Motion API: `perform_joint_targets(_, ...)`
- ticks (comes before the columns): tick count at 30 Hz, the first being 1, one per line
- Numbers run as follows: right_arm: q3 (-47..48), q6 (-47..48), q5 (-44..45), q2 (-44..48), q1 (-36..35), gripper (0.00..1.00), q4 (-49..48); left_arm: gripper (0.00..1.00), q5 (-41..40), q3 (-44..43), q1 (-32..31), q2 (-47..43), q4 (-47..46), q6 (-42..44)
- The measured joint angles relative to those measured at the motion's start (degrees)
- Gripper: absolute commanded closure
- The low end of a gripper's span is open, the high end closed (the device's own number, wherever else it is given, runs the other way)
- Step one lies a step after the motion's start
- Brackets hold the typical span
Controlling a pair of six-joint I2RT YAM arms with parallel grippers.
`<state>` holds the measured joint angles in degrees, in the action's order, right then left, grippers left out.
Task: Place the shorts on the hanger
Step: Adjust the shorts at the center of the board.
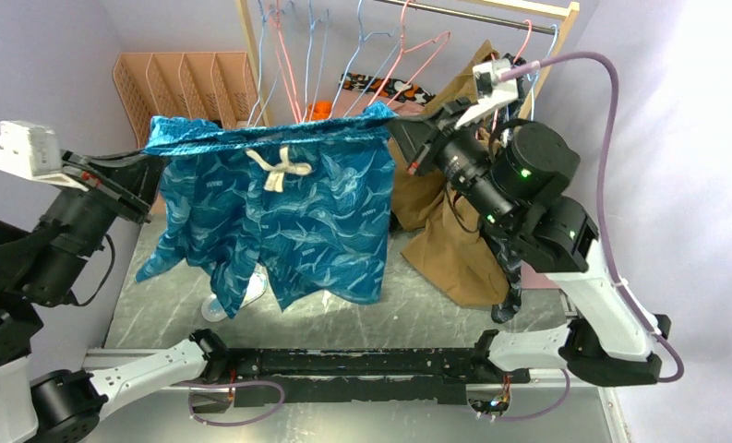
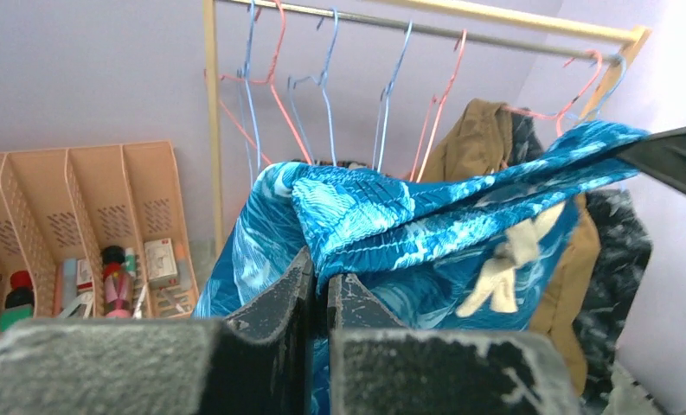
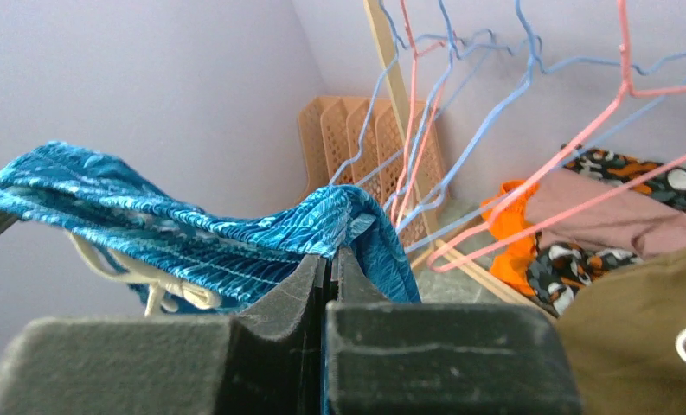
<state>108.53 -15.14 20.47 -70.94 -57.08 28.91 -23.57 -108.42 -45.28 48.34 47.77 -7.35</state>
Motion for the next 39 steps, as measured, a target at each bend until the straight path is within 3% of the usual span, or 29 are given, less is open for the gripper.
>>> perform_joint_targets(3,-6.9,-0.2,0.1,4.8,0.0,1.00,-2.5,0.93,-0.7,6.0,-0.2,-1.8,-2.4,1.9)
perform_joint_targets(8,-23.9,-1.8,3.3,11.5,0.1,1.00,-3.0,0.93,-3.0,25.4,-0.2,-7.0,-3.6,1.1)
perform_joint_targets(11,-28.9,-2.4,5.3,11.5,0.2,1.00,-0.5,0.93,-4.3,30.4,-0.2,-6.9,-2.9,0.7)
perform_joint_targets(14,-27.9,-1.6,6.6,10.5,0.3,1.00,1.5,0.93,-4.9,29.2,-0.2,-5.1,-2.8,1.8)
perform_joint_targets(17,-20.5,0.7,7.1,8.4,0.3,1.00,2.3,0.93,-4.9,20.6,-0.2,-1.3,-2.4,4.5)
perform_joint_targets(20,-14.6,2.7,7.0,8.1,0.3,1.00,-1.1,0.93,-4.5,10.8,-0.2,2.2,-5.4,6.9)
perform_joint_targets(22,-15.4,3.3,6.4,9.8,0.2,1.00,-4.4,0.93,-3.8,10.4,-0.2,1.4,-8.1,7.5)
perform_joint_targets(25,-22.4,2.9,5.8,13.1,0.1,1.00,-8.0,0.93,-2.9,18.3,-0.3,-3.4,-11.2,7.0)
perform_joint_targets(29,-35.6,0.3,7.2,15.3,0.1,1.00,-9.5,0.93,-3.0,36.7,-0.3,-11.0,-11.8,1.6)
perform_joint_targets(34,-50.1,-5.2,8.7,15.0,0.5,1.00,-7.6,0.93,-1.2,56.7,-0.3,-15.5,-11.0,-11.7)
perform_joint_targets(39,-59.2,-10.9,8.9,16.8,0.5,1.00,-7.6,0.93,0.8,66.8,-0.3,-17.6,-10.4,-23.0)
